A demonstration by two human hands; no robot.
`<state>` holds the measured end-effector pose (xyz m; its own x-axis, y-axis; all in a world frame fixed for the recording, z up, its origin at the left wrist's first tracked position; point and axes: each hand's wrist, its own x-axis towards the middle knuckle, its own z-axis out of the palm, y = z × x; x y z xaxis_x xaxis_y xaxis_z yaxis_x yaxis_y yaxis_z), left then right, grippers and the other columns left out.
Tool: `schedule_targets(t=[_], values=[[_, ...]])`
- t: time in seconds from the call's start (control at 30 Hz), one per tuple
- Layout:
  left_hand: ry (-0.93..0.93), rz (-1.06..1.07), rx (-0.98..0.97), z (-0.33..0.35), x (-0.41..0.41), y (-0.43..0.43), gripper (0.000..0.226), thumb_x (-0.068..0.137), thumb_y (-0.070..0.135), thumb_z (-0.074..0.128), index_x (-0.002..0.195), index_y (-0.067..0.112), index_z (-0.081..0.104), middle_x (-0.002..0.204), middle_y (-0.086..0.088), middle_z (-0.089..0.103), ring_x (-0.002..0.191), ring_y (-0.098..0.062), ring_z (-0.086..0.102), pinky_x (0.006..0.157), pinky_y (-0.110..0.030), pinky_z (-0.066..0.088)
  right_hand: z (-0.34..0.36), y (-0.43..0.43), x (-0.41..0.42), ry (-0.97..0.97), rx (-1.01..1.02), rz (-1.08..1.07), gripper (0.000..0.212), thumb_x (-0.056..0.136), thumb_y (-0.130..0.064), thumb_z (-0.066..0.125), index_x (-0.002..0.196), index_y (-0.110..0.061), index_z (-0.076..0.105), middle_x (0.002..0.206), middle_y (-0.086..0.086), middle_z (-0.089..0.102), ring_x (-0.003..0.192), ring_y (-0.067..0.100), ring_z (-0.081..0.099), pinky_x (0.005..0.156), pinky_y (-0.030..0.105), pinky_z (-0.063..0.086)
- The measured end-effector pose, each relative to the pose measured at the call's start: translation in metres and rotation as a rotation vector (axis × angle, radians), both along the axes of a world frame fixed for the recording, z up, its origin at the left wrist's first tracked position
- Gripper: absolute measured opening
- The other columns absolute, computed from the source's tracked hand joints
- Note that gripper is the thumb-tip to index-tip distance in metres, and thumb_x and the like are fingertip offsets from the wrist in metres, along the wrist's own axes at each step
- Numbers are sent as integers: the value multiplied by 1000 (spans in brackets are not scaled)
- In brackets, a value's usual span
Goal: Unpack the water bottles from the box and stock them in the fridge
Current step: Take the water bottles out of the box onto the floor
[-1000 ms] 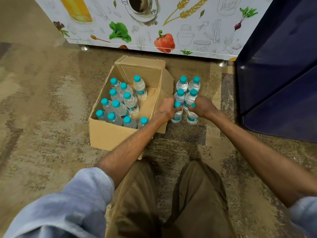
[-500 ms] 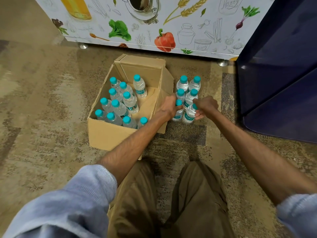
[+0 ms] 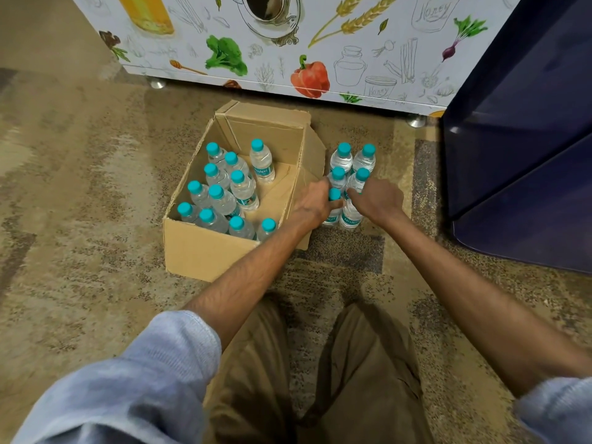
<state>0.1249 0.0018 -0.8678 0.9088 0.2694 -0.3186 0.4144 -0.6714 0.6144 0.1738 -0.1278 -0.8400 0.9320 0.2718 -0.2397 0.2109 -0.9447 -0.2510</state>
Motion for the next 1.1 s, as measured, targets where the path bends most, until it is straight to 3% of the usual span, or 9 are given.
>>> schedule_targets(t=[0.17, 0.33, 0.5, 0.57, 0.63, 0.7, 0.77, 0.9, 1.1], values=[[-64, 6, 11, 10, -6, 8, 39, 85, 38, 70, 111, 13, 54, 99, -9, 67, 88, -25, 64, 76, -40, 55, 8, 12, -10, -185, 55, 98, 36, 92, -42, 48, 92, -8, 57, 83, 10, 62, 77, 30, 59, 61, 31, 34], [-193, 104, -153, 18, -23, 27, 17, 84, 23, 64, 99, 16, 59, 82, -3, 66, 80, -21, 64, 76, -42, 55, 19, 34, -27, -137, 244, 179, 23, 95, -32, 50, 83, -14, 58, 68, 0, 49, 63, 19, 45, 48, 25, 22], [-425, 247, -126, 37, -55, 60, 25, 79, 5, 66, 104, 10, 64, 86, 3, 62, 75, -5, 56, 63, -20, 46, 12, 74, -47, -89, 351, 354, 15, 90, -22, 50, 83, -15, 62, 76, 2, 63, 70, 18, 59, 65, 33, 52], [-361, 251, -46, 39, -68, 79, 26, 75, 9, 68, 100, 11, 62, 85, -2, 62, 72, -9, 55, 62, -24, 44, 6, 88, -55, -78, 322, 445, 14, 86, -25, 54, 91, -16, 63, 93, 2, 62, 89, 20, 57, 81, 41, 51], [-112, 187, 115, 40, -78, 100, 34, 72, 21, 72, 102, 13, 60, 94, -7, 64, 85, -19, 59, 70, -33, 50, 1, 101, -63, -111, 221, 516, 24, 83, -34, 60, 100, -18, 65, 108, 3, 58, 110, 23, 48, 93, 44, 40], [223, 69, 304, 42, -89, 115, 45, 76, 31, 74, 116, 16, 60, 118, -9, 61, 110, -25, 56, 90, -38, 50, -3, 113, -69, -151, 96, 569, 38, 79, -49, 65, 104, -21, 65, 117, 4, 54, 119, 25, 39, 95, 45, 32], [412, 16, 320, 40, -97, 120, 48, 83, 25, 71, 128, 16, 57, 131, -9, 55, 122, -27, 51, 99, -37, 45, -5, 121, -73, -102, -10, 599, 47, 77, -62, 62, 102, -23, 67, 117, 5, 55, 120, 26, 35, 95, 45, 28], [320, 88, 362, 29, -99, 124, 35, 86, 9, 67, 120, 10, 62, 124, -10, 61, 115, -25, 57, 97, -35, 49, -3, 131, -83, 47, -216, 688, 52, 77, -63, 62, 107, -21, 64, 108, 7, 60, 115, 26, 43, 99, 45, 25], [175, 14, 329, 31, -107, 128, 35, 80, 5, 73, 113, 10, 62, 117, -10, 62, 107, -23, 58, 90, -33, 51, -7, 129, -83, -4, -100, 639, 37, 82, -37, 67, 116, -23, 62, 106, 7, 62, 110, 24, 50, 100, 43, 27]])
